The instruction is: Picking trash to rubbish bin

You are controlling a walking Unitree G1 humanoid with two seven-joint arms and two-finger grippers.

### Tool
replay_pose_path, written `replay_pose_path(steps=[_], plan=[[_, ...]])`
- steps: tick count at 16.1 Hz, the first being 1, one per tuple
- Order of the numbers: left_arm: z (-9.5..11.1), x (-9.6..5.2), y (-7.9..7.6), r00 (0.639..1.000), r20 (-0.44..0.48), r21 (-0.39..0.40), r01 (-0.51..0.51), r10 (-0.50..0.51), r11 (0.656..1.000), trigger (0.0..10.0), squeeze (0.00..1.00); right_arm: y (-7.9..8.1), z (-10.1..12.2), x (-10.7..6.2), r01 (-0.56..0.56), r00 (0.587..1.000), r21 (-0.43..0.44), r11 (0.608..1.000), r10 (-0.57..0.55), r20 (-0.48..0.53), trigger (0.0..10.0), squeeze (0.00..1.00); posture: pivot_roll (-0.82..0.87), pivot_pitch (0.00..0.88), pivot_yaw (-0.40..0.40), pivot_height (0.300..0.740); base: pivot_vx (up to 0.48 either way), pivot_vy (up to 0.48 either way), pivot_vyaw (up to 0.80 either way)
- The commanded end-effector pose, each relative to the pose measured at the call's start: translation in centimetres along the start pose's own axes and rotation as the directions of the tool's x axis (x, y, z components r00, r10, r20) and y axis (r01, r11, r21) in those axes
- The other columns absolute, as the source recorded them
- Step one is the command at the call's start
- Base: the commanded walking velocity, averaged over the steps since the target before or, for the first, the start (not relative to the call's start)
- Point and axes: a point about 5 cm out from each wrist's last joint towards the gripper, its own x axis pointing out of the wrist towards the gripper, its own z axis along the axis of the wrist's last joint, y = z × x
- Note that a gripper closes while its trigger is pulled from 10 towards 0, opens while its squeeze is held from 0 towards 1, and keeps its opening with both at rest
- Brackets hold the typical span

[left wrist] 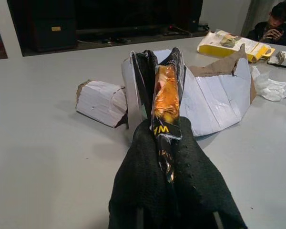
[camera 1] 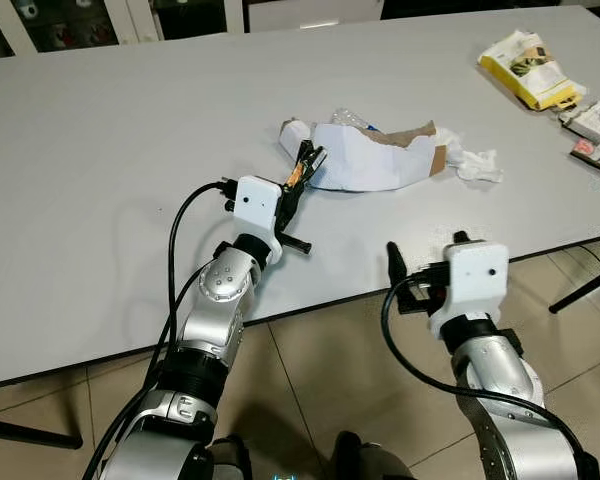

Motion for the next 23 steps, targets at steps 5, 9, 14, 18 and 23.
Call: replay_pose_path(steps=[5, 9, 14, 18, 23], plan=[[0.4, 0.5, 0.2, 1.0, -0.015, -0.001, -0.007, 0.007, 1.0, 10.0, 0.0, -1.0, 0.7, 1.2, -0.011, 0.999, -0.067, 0.998, 0.014, 0.037, 10.0, 0.0, 0.09, 0.176, -0.024, 0.74, 0.252, -0.057, 0.0], [0.5, 0.5, 0.6, 1.0, -0.022, -0.008, -0.016, 0.016, 1.0, 10.0, 0.0, -0.7, 0.8, 1.5, -0.026, 0.999, -0.081, 0.996, 0.03, 0.046, 10.0, 0.0, 0.1, 0.174, -0.018, 0.74, 0.417, 0.0, 0.0], [0.7, 0.6, 0.8, 1.0, -0.019, -0.002, -0.019, 0.019, 1.0, 10.0, 0.0, -0.7, 1.3, 1.9, -0.05, 0.996, -0.093, 0.994, 0.057, 0.069, 10.0, 0.0, 0.1, 0.169, -0.01, 0.74, 0.36, 0.316, 0.0], [0.6, 0.6, 1.0, 0.999, -0.029, 0.006, -0.027, 0.028, 1.0, 10.0, 0.0, -0.6, 1.1, 1.8, -0.056, 0.996, -0.097, 0.994, 0.063, 0.062, 10.0, 0.0, 0.11, 0.167, -0.012, 0.74, 0.074, 0.071, 0.0], [0.4, 0.5, 1.1, 0.999, -0.04, 0.008, -0.03, 0.031, 1.0, 10.0, 0.0, -0.9, 1.0, 1.7, -0.054, 0.997, -0.103, 0.993, 0.06, 0.054, 10.0, 0.0, 0.11, 0.17, -0.015, 0.74, 0.0, 0.0, 0.0]])
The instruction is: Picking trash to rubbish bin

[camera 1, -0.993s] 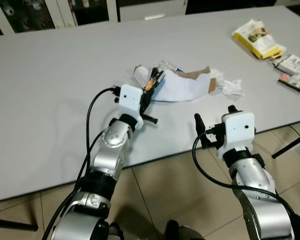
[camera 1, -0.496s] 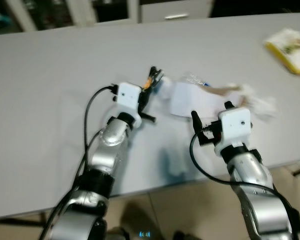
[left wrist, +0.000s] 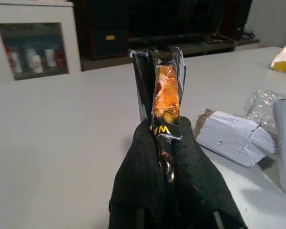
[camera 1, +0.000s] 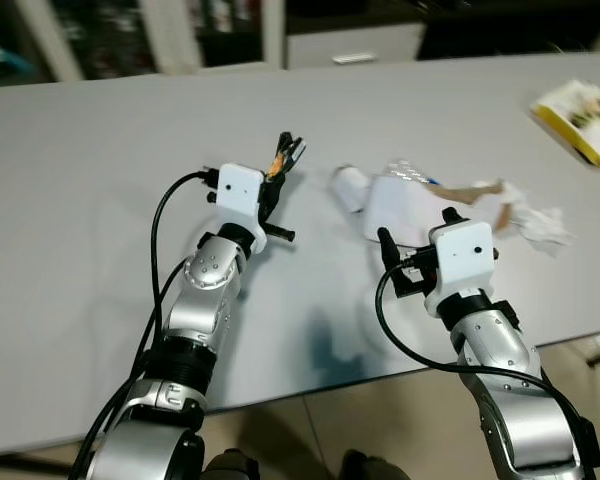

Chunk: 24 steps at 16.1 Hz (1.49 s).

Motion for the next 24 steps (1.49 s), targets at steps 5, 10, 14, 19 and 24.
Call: replay_pose_path(steps=[5, 10, 14, 19, 24], plan=[[-0.3, -0.3, -0.4, 0.999, -0.025, 0.018, 0.029, -0.028, 0.999, 10.0, 0.0, -2.3, 0.3, 0.4, 0.056, 0.998, -0.025, 0.998, -0.056, -0.004, 10.0, 0.0, 0.12, 0.204, 0.0, 0.74, 0.0, 0.0, 0.0], [-0.1, -0.7, 0.2, 0.998, -0.037, 0.043, 0.046, -0.044, 0.998, 10.0, 0.0, -3.7, -0.1, 1.5, 0.083, 0.995, -0.06, 0.995, -0.086, -0.047, 10.0, 0.0, 0.14, 0.232, 0.023, 0.74, 0.0, 0.0, 0.0], [0.1, -1.1, 1.0, 0.997, -0.053, 0.076, 0.059, -0.055, 0.995, 10.0, 0.0, -5.0, 0.1, 3.3, 0.072, 0.996, -0.064, 0.995, -0.075, -0.043, 10.0, 0.0, 0.18, 0.277, 0.05, 0.74, 0.0, 0.0, 0.0], [0.3, -2.2, 1.7, 0.995, -0.078, 0.105, 0.073, -0.065, 0.992, 10.0, 0.0, -6.8, 1.2, 5.7, 0.001, 1.0, -0.111, 0.994, 0.0, 0.008, 10.0, 0.0, 0.23, 0.326, 0.066, 0.74, 0.0, 0.0, 0.0], [0.6, -2.8, 2.2, 0.994, -0.092, 0.117, 0.065, -0.054, 0.991, 10.0, 0.0, -7.7, 0.3, 6.8, -0.127, 0.992, -0.085, 0.988, 0.127, -0.006, 10.0, 0.0, 0.25, 0.333, 0.064, 0.74, 0.0, 0.0, 0.0]])
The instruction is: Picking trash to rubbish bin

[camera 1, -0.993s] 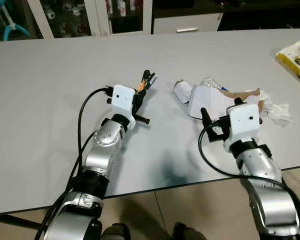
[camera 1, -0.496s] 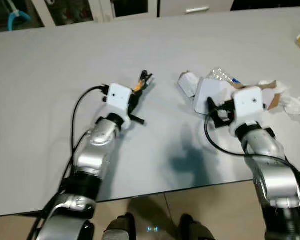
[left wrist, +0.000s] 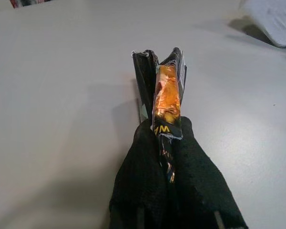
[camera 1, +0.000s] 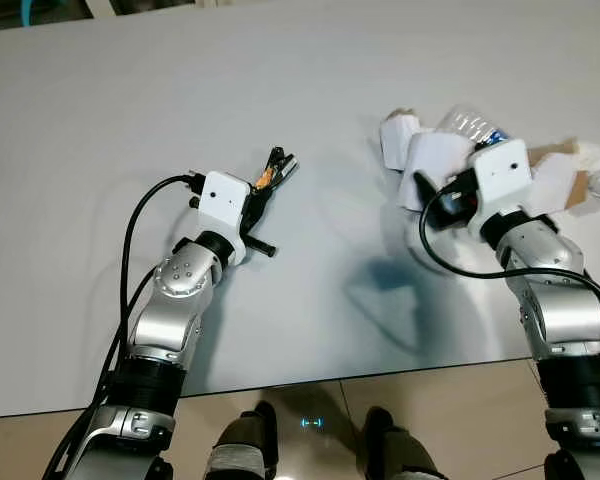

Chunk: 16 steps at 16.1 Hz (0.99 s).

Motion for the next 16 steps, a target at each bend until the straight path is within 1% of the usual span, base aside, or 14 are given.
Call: replay_pose_path(steps=[1, 2, 5, 6, 7, 8, 9, 10, 13, 15, 16], plan=[[0.0, -0.4, 0.0, 1.0, -0.004, 0.016, 0.012, -0.012, 1.0, 10.0, 0.0, -0.1, -0.8, -0.2, -0.042, 0.999, 0.026, 0.999, 0.043, -0.007, 10.0, 0.0, 0.25, 0.333, 0.064, 0.74, 0.0, 0.0, 0.0], [0.0, -0.5, 0.2, 1.0, -0.008, 0.018, 0.013, -0.013, 1.0, 10.0, 0.0, 0.1, -2.2, -0.2, -0.076, 0.996, 0.073, 0.994, 0.08, -0.049, 10.0, 0.0, 0.25, 0.34, 0.065, 0.74, 0.0, 0.0, 0.0], [0.0, -0.6, 0.2, 1.0, -0.015, 0.018, 0.014, -0.014, 1.0, 10.0, 0.0, 0.3, -4.3, -0.3, -0.092, 0.989, 0.162, 0.983, 0.109, -0.1, 10.0, 0.0, 0.25, 0.344, 0.064, 0.74, 0.0, 0.0, 0.0], [-0.1, -0.8, -0.1, 0.999, -0.025, 0.014, 0.023, -0.023, 1.0, 10.0, 0.0, 0.9, -7.1, -0.8, -0.091, 0.976, 0.259, 0.962, 0.137, -0.167, 10.0, 0.0, 0.25, 0.346, 0.064, 0.74, 0.0, 0.0, 0.0], [-0.2, -1.0, -0.2, 0.999, -0.028, 0.013, 0.025, -0.025, 1.0, 10.0, 0.0, 1.3, -7.9, -1.1, -0.107, 0.97, 0.296, 0.949, 0.166, -0.179, 10.0, 0.0, 0.25, 0.346, 0.063, 0.74, 0.0, 0.0, 0.0], [-0.2, -1.0, -0.1, 0.999, -0.031, 0.014, 0.025, -0.024, 1.0, 10.0, 0.0, 1.5, -8.4, -1.3, -0.113, 0.966, 0.312, 0.943, 0.178, -0.188, 10.0, 0.0, 0.26, 0.346, 0.063, 0.74, 0.0, 0.0, 0.0], [-0.2, -1.0, 0.0, 0.999, -0.034, 0.011, 0.022, -0.022, 1.0, 10.0, 0.0, 1.6, -8.6, -1.4, -0.111, 0.966, 0.33, 0.937, 0.18, -0.188, 3.8, 0.0, 0.26, 0.345, 0.063, 0.74, 0.0, 0.0, 0.0], [-0.3, -1.0, 0.0, 0.999, -0.036, 0.01, 0.019, -0.019, 1.0, 10.0, 0.0, 1.8, -8.9, -1.5, -0.111, 0.965, 0.357, 0.928, 0.186, -0.183, 0.0, 0.0, 0.26, 0.342, 0.061, 0.74, 0.0, 0.0, 0.0], [-0.3, -0.9, -0.2, 0.999, -0.037, 0.005, 0.018, -0.018, 1.0, 10.0, 0.0, 2.6, -9.0, -1.8, -0.137, 0.965, 0.372, 0.918, 0.207, -0.157, 0.0, 0.0, 0.25, 0.333, 0.056, 0.74, 0.0, 0.0, 0.0], [-0.3, -0.9, -0.3, 0.999, -0.037, 0.002, 0.019, -0.019, 1.0, 10.0, 0.0, 3.5, -8.9, -2.3, -0.156, 0.967, 0.378, 0.912, 0.218, -0.128, 0.0, 0.0, 0.25, 0.325, 0.053, 0.74, 0.0, 0.0, 0.0], [-0.3, -0.7, -0.4, 0.999, -0.034, -0.001, 0.019, -0.019, 1.0, 10.0, 0.0, 4.6, -8.8, -3.1, -0.173, 0.966, 0.387, 0.906, 0.232, -0.112, 0.0, 0.0, 0.25, 0.319, 0.052, 0.74, 0.0, 0.0, 0.0]])
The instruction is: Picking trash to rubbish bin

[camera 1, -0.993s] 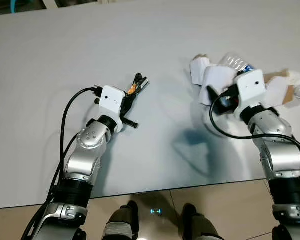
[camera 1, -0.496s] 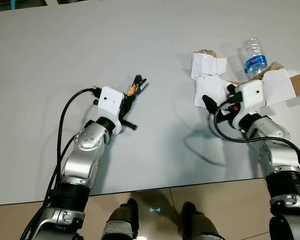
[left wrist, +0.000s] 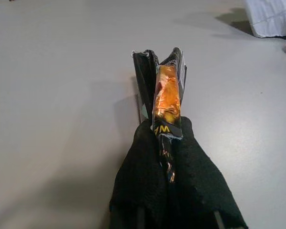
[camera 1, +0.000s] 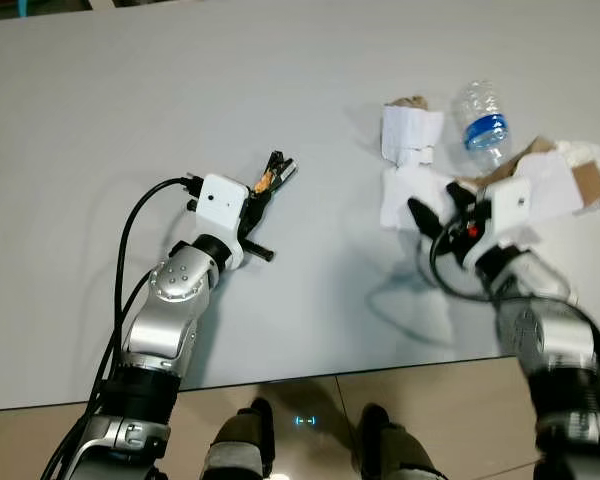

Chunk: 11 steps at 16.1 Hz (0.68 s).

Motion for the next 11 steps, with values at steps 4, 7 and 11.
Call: replay_pose_path(steps=[4, 7, 11], plan=[[-0.3, 0.2, -0.4, 1.0, -0.014, -0.009, 0.011, -0.011, 1.0, 10.0, 0.0, 4.6, -5.3, -3.4, -0.059, 0.976, 0.097, 0.993, 0.078, -0.202, 0.0, 0.0, 0.23, 0.314, 0.05, 0.74, 0.0, 0.0, 0.0], [-0.3, 0.4, -0.6, 1.0, -0.011, -0.013, 0.016, -0.016, 1.0, 10.0, 0.0, 6.3, -4.8, -5.0, -0.044, 0.98, 0.099, 0.994, 0.062, -0.187, 0.0, 0.0, 0.22, 0.31, 0.05, 0.74, 0.0, 0.0, 0.0], [-0.3, 0.9, -1.1, 1.0, -0.004, -0.023, 0.031, -0.031, 0.999, 10.0, 0.0, 8.1, -3.5, -6.9, 0.021, 0.986, 0.078, 0.997, -0.008, -0.169, 0.0, 0.0, 0.19, 0.298, 0.057, 0.74, 0.0, 0.0, 0.0]])
